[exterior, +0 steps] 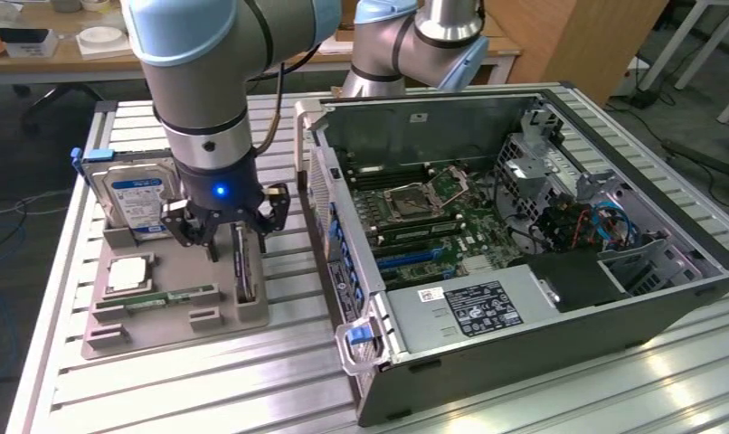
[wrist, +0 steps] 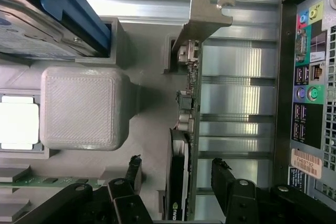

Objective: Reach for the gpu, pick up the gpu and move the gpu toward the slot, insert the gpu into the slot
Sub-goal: 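Pick up the gpu and move the gpu toward the slot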

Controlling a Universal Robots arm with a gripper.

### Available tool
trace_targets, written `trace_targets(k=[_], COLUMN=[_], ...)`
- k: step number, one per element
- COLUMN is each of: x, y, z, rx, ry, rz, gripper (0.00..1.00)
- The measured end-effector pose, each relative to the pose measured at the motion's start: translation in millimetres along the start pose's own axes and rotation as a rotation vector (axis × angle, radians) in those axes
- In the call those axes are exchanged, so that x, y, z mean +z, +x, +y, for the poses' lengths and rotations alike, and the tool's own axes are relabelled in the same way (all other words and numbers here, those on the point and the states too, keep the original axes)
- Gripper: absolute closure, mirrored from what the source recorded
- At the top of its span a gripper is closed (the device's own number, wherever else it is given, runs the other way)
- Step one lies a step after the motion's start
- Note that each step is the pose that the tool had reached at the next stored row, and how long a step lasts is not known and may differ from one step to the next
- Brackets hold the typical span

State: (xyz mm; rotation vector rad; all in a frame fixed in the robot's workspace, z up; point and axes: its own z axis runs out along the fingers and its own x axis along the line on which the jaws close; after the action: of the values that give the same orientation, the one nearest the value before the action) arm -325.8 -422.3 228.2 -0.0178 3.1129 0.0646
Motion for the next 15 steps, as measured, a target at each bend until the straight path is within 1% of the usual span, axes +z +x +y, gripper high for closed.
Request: trace_targets(k=[5,6,7,8,9,11,12,13,15], x=[0.1,0.1,0.1,0.1,0.1,0.1,0.1,0.1,0.1], y=[0.0,0.0,0.0,0.0,0.0,0.0,0.0,0.0,0.0], z=[0.0,0.0,0.0,0.0,0.0,0.1,0.0,0.0,0.0], rx=[0.0,0.0,0.0,0.0,0.0,0.0,0.0,0.0,0.0], ry=[-0.0002,-0.0002,-0.0002,-0.0001,-0.0002,-0.0002,-0.0002,-0.0002,-0.0001], rz=[-0.0002,-0.0003,-0.0003,-0.0002,-0.0002,-0.0002,-0.0002,-0.0002,-0.0002], gripper=[0.35,0.37,0.43,0.43,0.5,0.5,0.51,0.58,0.58])
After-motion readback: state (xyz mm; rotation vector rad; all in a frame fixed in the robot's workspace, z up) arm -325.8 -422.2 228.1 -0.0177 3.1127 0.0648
